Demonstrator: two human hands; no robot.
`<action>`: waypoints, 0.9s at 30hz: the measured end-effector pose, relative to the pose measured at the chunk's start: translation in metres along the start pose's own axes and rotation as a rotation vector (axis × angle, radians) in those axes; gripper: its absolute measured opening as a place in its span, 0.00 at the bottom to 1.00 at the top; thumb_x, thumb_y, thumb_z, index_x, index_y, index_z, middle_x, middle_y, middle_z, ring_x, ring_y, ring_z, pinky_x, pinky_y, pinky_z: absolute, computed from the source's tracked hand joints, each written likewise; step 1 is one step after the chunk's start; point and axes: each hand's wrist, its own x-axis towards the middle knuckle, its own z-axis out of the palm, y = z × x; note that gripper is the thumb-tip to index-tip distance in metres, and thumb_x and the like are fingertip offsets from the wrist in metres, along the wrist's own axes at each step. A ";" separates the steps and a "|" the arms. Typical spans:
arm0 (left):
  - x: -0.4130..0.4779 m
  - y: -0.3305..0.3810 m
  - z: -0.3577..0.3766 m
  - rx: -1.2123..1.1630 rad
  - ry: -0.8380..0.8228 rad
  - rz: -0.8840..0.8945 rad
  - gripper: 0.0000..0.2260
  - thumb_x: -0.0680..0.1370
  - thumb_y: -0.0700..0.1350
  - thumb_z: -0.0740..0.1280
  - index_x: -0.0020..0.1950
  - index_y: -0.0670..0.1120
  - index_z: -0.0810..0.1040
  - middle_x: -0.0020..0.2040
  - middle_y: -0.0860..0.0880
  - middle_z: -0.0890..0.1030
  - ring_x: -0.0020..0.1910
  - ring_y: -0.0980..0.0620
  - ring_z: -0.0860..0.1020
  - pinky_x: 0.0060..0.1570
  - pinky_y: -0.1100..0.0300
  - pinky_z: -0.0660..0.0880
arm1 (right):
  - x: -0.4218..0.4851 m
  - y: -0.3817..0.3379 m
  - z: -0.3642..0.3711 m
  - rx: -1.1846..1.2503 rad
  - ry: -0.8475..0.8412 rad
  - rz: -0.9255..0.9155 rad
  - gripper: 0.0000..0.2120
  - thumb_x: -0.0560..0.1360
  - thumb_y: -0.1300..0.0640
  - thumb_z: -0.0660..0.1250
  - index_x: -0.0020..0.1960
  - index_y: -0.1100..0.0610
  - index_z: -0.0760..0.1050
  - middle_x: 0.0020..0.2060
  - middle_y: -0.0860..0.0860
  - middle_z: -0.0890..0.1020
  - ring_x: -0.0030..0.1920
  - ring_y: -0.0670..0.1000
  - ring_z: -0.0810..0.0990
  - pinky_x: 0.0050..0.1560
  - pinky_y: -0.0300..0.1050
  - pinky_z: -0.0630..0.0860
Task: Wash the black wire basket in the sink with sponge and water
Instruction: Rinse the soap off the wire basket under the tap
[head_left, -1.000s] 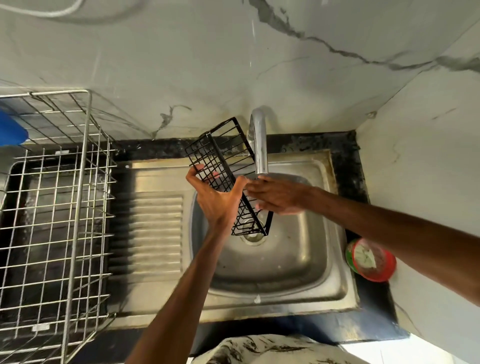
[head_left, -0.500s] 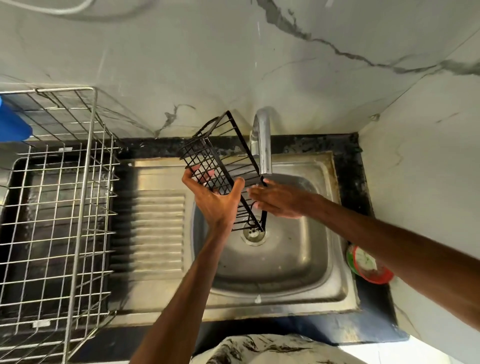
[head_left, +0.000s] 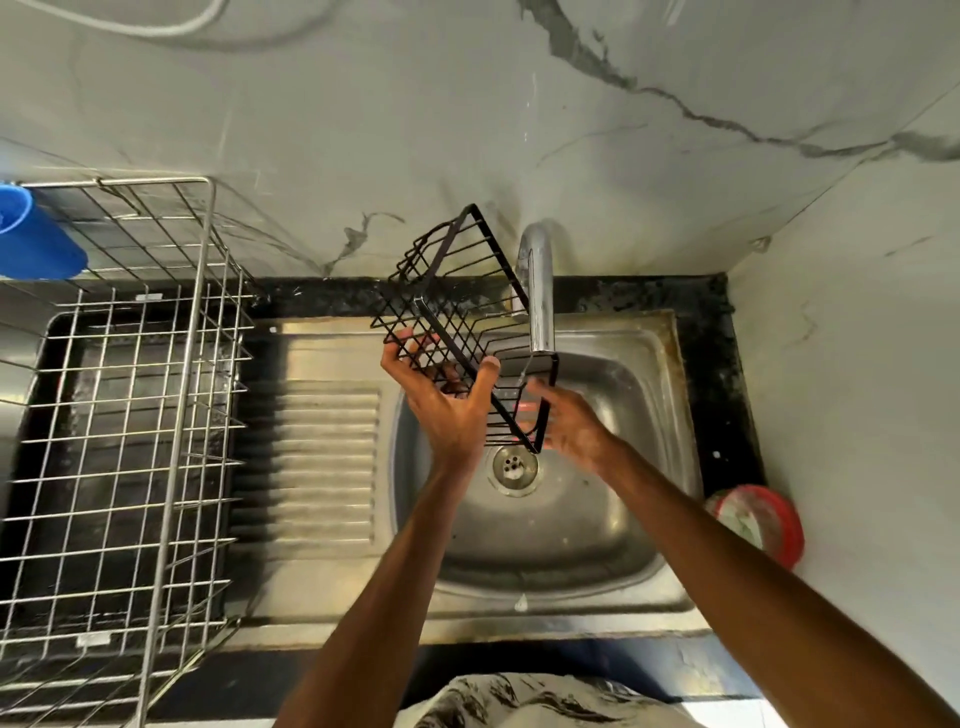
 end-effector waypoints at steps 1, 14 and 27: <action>-0.005 0.002 0.000 0.026 -0.022 -0.017 0.42 0.70 0.49 0.78 0.76 0.43 0.57 0.68 0.41 0.72 0.67 0.43 0.74 0.69 0.42 0.72 | -0.001 0.000 0.005 0.015 -0.030 -0.030 0.09 0.80 0.58 0.68 0.58 0.59 0.75 0.46 0.53 0.85 0.47 0.55 0.83 0.48 0.48 0.79; 0.017 0.018 -0.055 -0.073 -0.187 -0.489 0.52 0.57 0.73 0.78 0.72 0.46 0.68 0.69 0.46 0.76 0.67 0.44 0.78 0.60 0.41 0.81 | 0.017 -0.024 -0.011 -0.069 -0.013 -0.046 0.18 0.79 0.75 0.56 0.67 0.68 0.70 0.54 0.59 0.83 0.31 0.42 0.82 0.32 0.35 0.75; 0.076 0.043 -0.093 0.189 -0.586 -0.641 0.35 0.68 0.72 0.73 0.67 0.51 0.79 0.59 0.43 0.85 0.57 0.41 0.85 0.56 0.42 0.81 | 0.032 -0.031 -0.023 -0.233 -0.117 -0.025 0.22 0.78 0.76 0.55 0.70 0.65 0.69 0.62 0.65 0.80 0.59 0.67 0.82 0.52 0.55 0.83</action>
